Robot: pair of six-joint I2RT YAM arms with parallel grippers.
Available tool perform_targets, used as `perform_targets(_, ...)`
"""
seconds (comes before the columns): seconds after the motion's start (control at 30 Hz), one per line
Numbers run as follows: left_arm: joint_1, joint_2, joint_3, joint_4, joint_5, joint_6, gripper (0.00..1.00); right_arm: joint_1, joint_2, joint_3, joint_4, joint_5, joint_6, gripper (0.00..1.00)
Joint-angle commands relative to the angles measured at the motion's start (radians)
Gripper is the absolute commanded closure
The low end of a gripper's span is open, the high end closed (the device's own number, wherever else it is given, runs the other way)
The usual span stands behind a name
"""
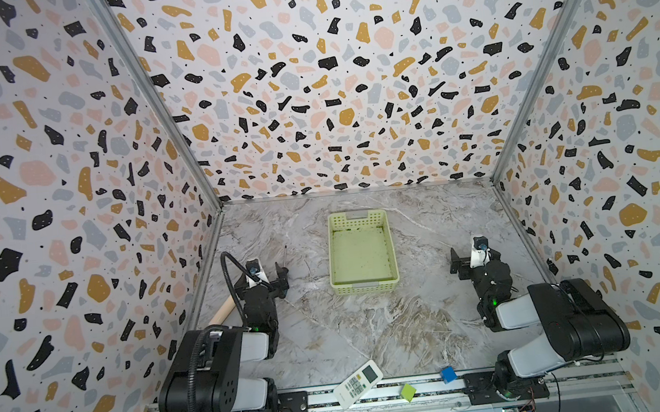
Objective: Put the screwdriver in the bin
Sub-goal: Pick up the screwdriver from the middle-left of the table.
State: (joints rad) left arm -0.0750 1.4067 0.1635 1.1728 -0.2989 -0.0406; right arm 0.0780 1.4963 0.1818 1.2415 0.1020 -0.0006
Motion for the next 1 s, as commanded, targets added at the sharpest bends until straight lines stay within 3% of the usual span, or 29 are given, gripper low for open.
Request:
perform_targets(0.0,-0.005,-0.007,0.004,0.027,0.001,0.014,0.01,0.004,-0.009,0.021,0.009,0.012,0.007,0.01)
perform_targets(0.47,-0.005,-0.011,0.001,0.030,0.001,0.013,0.01,0.003,-0.009,0.019,0.013,0.008,0.008,0.01)
perform_targets(0.57,-0.005,-0.042,0.024,-0.020,-0.048,-0.007,0.00,0.001,-0.011,0.013,0.027,0.005,0.010,0.01)
perform_targets(0.67,-0.005,-0.128,0.173,-0.340,-0.089,-0.020,0.00,0.003,-0.072,0.014,-0.029,0.000,0.004,0.01)
perform_targets(0.8,-0.005,-0.198,0.386,-0.727,-0.239,-0.079,0.00,0.005,-0.204,0.102,-0.303,0.021,0.031,0.01)
perform_targets(0.97,-0.004,-0.294,0.569,-1.050,-0.291,-0.193,0.01,0.012,-0.401,0.144,-0.432,-0.037,0.068,0.01)
